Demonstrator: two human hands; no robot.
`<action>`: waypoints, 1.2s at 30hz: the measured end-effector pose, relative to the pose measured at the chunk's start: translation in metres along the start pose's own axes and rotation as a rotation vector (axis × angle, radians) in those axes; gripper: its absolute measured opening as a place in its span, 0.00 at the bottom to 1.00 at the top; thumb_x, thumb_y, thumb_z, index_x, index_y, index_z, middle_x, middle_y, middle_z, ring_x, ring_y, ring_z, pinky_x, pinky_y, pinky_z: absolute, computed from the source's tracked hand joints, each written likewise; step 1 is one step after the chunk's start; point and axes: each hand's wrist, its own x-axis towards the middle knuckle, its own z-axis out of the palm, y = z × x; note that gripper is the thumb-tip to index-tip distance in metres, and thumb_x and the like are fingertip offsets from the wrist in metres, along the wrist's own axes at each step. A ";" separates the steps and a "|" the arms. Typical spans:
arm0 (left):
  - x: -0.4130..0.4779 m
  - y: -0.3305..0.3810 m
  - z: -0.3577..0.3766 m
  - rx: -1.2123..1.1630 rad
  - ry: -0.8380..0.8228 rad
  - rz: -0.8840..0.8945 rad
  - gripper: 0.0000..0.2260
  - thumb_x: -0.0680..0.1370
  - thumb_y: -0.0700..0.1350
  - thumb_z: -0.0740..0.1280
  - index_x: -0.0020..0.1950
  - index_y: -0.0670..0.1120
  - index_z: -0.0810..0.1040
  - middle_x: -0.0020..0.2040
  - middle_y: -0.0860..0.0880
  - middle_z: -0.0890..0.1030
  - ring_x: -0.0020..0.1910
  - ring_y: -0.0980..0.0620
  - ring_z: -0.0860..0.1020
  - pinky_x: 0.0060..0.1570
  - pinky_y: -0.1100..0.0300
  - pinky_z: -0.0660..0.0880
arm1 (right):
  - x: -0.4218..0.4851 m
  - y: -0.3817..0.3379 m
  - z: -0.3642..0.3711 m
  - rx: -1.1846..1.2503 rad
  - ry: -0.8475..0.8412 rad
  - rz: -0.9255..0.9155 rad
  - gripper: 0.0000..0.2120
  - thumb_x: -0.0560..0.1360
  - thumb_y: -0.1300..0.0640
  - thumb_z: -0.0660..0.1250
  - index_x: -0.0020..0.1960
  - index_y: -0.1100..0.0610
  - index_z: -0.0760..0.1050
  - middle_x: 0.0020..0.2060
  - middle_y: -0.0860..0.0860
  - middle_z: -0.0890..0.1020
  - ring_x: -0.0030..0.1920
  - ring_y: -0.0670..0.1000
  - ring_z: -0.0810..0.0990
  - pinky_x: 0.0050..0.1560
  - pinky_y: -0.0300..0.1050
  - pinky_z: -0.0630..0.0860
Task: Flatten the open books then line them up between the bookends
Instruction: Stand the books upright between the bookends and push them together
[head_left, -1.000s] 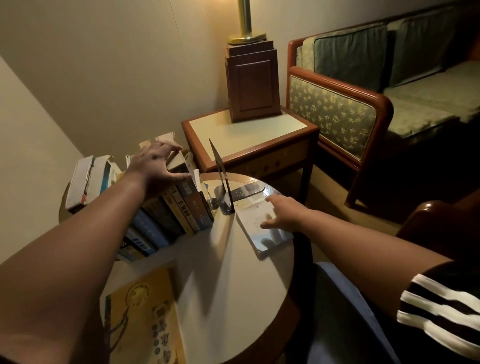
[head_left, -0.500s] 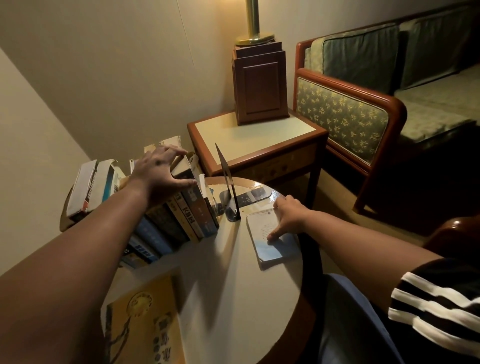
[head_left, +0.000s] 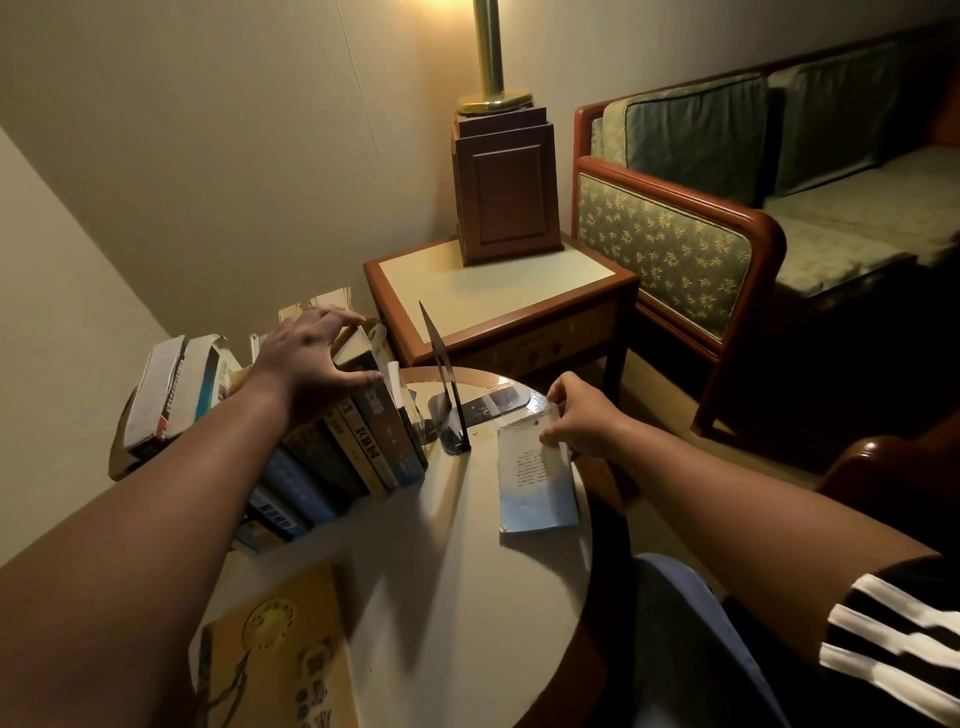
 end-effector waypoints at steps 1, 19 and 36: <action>0.000 0.000 0.000 -0.001 -0.002 0.000 0.47 0.57 0.76 0.59 0.72 0.55 0.68 0.75 0.47 0.66 0.72 0.38 0.65 0.64 0.36 0.67 | -0.005 -0.004 -0.002 0.032 0.006 -0.029 0.23 0.70 0.65 0.76 0.58 0.53 0.69 0.53 0.53 0.76 0.53 0.55 0.80 0.33 0.40 0.81; 0.006 -0.005 0.001 0.004 -0.055 -0.025 0.44 0.60 0.72 0.67 0.73 0.55 0.68 0.75 0.45 0.66 0.72 0.36 0.65 0.65 0.36 0.68 | -0.069 -0.004 0.009 0.001 -0.070 -0.147 0.22 0.77 0.67 0.64 0.67 0.49 0.73 0.66 0.55 0.71 0.66 0.60 0.72 0.40 0.45 0.84; 0.006 -0.005 0.002 0.029 -0.026 -0.012 0.37 0.68 0.65 0.73 0.73 0.54 0.67 0.75 0.46 0.65 0.72 0.37 0.65 0.66 0.39 0.66 | -0.086 -0.091 0.042 -0.436 0.081 -0.389 0.22 0.79 0.62 0.66 0.73 0.56 0.71 0.70 0.54 0.72 0.69 0.56 0.71 0.52 0.34 0.72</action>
